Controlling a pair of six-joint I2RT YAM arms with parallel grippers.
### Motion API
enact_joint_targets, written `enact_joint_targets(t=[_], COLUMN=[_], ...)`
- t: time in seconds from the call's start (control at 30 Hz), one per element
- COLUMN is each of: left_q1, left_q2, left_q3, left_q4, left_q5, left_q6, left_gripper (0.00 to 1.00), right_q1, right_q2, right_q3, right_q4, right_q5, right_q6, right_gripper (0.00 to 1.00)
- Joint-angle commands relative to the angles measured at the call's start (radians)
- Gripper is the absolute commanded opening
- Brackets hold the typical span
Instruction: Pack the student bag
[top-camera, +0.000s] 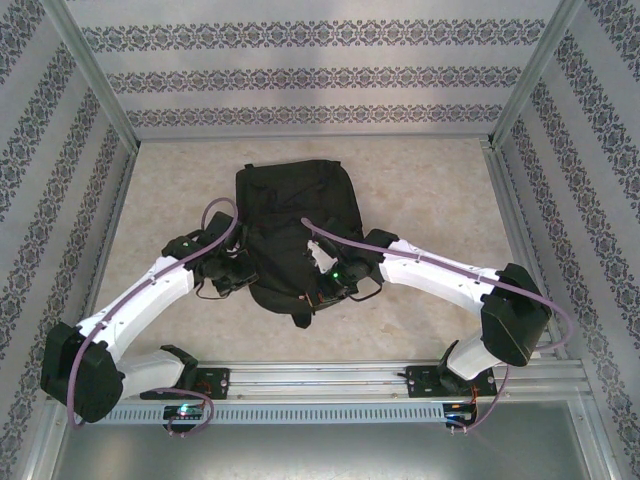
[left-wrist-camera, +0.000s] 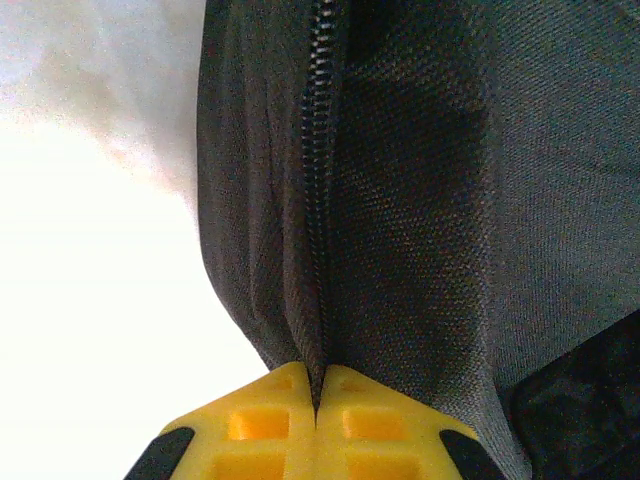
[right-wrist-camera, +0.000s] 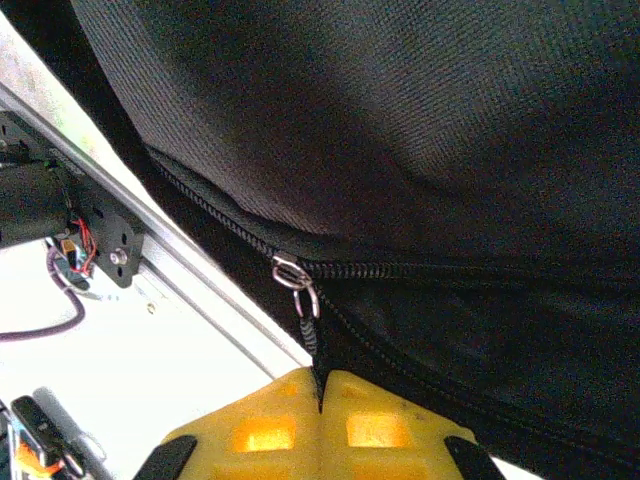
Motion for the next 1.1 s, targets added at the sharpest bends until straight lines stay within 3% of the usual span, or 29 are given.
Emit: enact_joint_targets(t=[0.0,0.47,0.73,1.07], left_q1=[0.042,0.07,0.093,0.129], left_q2=[0.006,0.006,-0.009,0.006], left_q3=[0.055,0.063,0.101,0.151], left_q4=[-0.089,-0.1,-0.181,-0.206], left_q5=[-0.086,-0.081,-0.241,-0.38], left_q6=[0.1,0.178,0.208,0.238], left_gripper=[0.0,0.0,0.0,0.0], right_q1=[0.009,0.007,-0.001,-0.008], right_q2=[-0.018,0.009,0.028,-0.002], right_q3=[0.03,0.065,0.082,0.08], right_q4=[-0.095,-0.118,-0.173,-0.21], right_q5=[0.056,0.075,0.173,0.187], right_q6=[-0.058,-0.104,-0.116,-0.136], right_gripper=[0.0,0.0,0.0,0.0])
